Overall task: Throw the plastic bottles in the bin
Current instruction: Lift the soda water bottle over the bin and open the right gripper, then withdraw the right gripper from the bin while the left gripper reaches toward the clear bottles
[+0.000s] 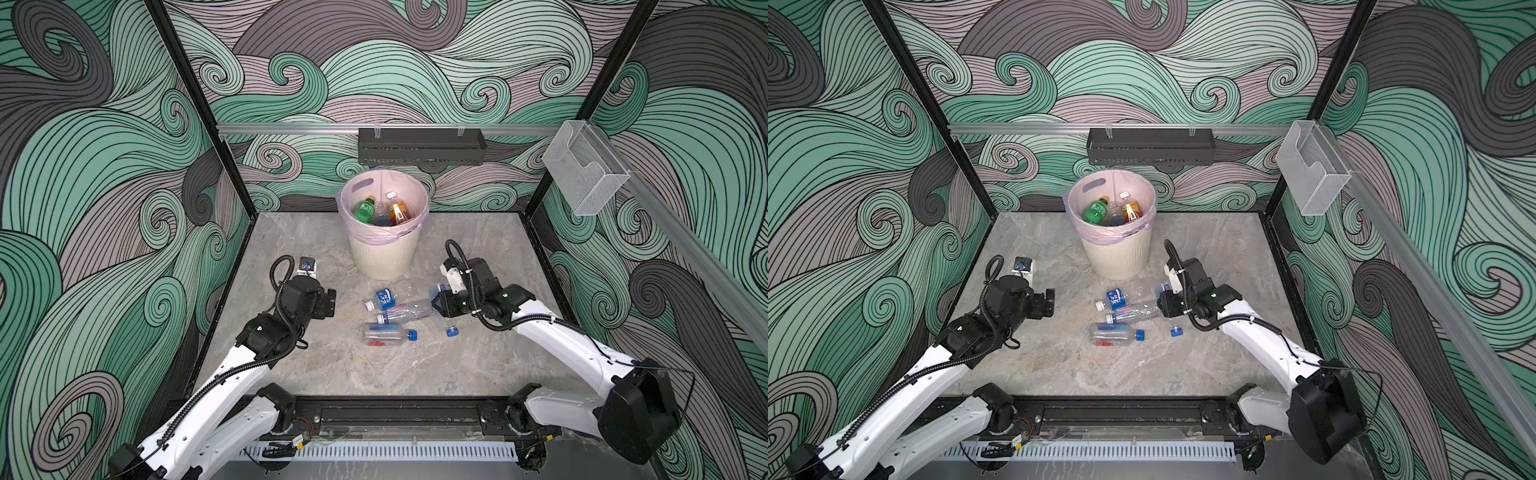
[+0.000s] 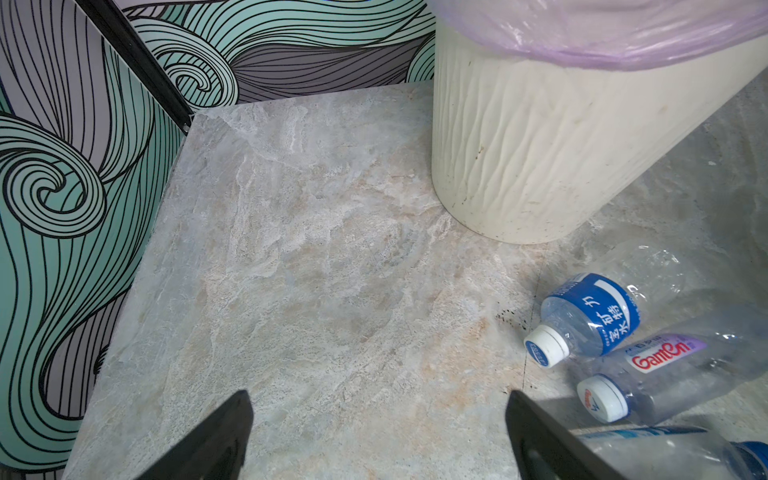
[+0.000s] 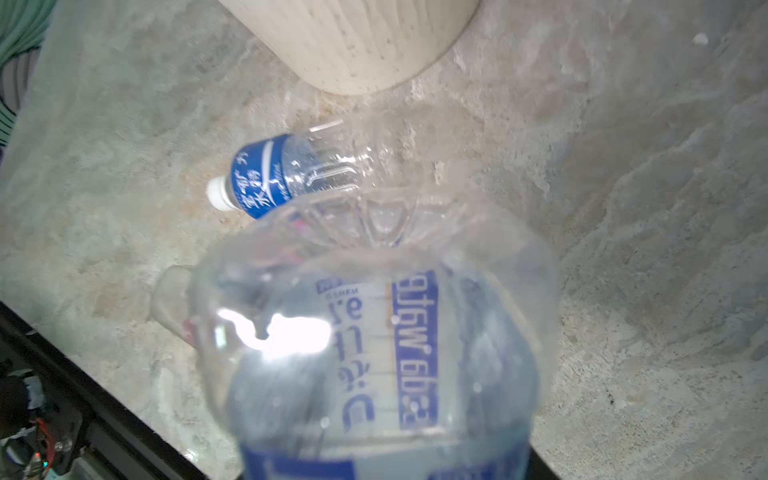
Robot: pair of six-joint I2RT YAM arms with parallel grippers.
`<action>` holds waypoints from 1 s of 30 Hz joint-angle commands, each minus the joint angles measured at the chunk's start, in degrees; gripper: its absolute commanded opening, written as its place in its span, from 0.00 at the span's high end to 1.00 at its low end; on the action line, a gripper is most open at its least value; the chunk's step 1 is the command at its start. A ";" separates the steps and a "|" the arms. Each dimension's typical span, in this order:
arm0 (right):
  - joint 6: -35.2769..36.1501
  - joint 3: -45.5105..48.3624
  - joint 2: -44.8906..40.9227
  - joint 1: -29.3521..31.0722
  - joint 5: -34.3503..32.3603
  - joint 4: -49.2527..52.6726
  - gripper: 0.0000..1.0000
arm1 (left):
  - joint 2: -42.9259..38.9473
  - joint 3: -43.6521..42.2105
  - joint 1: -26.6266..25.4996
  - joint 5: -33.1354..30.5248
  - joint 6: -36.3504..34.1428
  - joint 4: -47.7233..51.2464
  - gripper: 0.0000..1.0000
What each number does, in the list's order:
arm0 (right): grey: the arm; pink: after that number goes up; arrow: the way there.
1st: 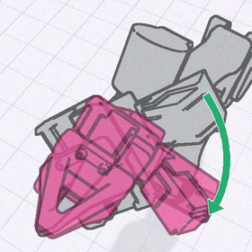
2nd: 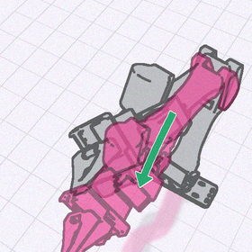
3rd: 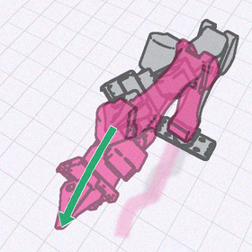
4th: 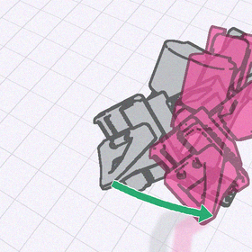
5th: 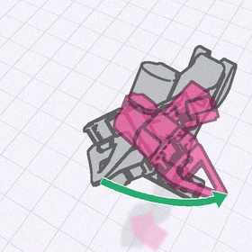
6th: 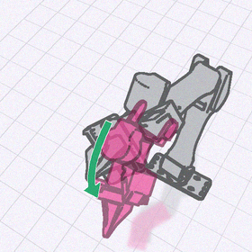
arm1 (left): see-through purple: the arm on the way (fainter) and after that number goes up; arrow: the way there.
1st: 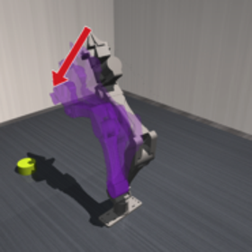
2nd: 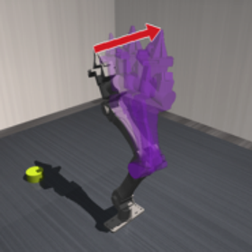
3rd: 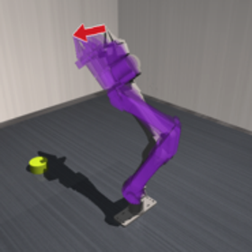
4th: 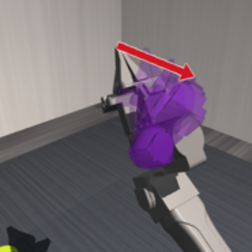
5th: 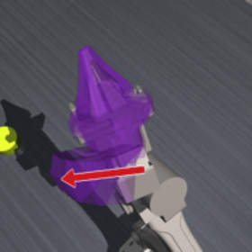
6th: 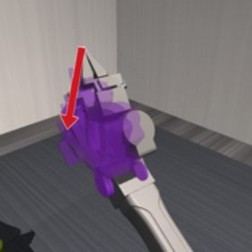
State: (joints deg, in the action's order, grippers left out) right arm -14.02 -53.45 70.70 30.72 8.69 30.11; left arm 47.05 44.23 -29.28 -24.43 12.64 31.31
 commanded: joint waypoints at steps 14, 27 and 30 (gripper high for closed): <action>-3.97 -65.46 32.32 -0.18 2.67 -13.32 0.21 | 1.05 0.14 0.46 -0.83 1.31 0.24 0.03; 7.93 -33.76 8.92 -0.06 5.36 -15.97 0.03 | -0.65 0.83 0.53 7.37 -1.10 0.46 0.02; 10.38 -25.16 2.16 0.04 4.72 -11.66 0.03 | 1.21 1.69 0.46 9.04 -1.89 0.77 0.02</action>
State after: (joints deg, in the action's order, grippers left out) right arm -8.27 -83.77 77.62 30.59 12.14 17.54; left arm 46.98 44.23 -29.28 -18.31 12.08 31.70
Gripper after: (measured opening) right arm 0.974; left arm 0.982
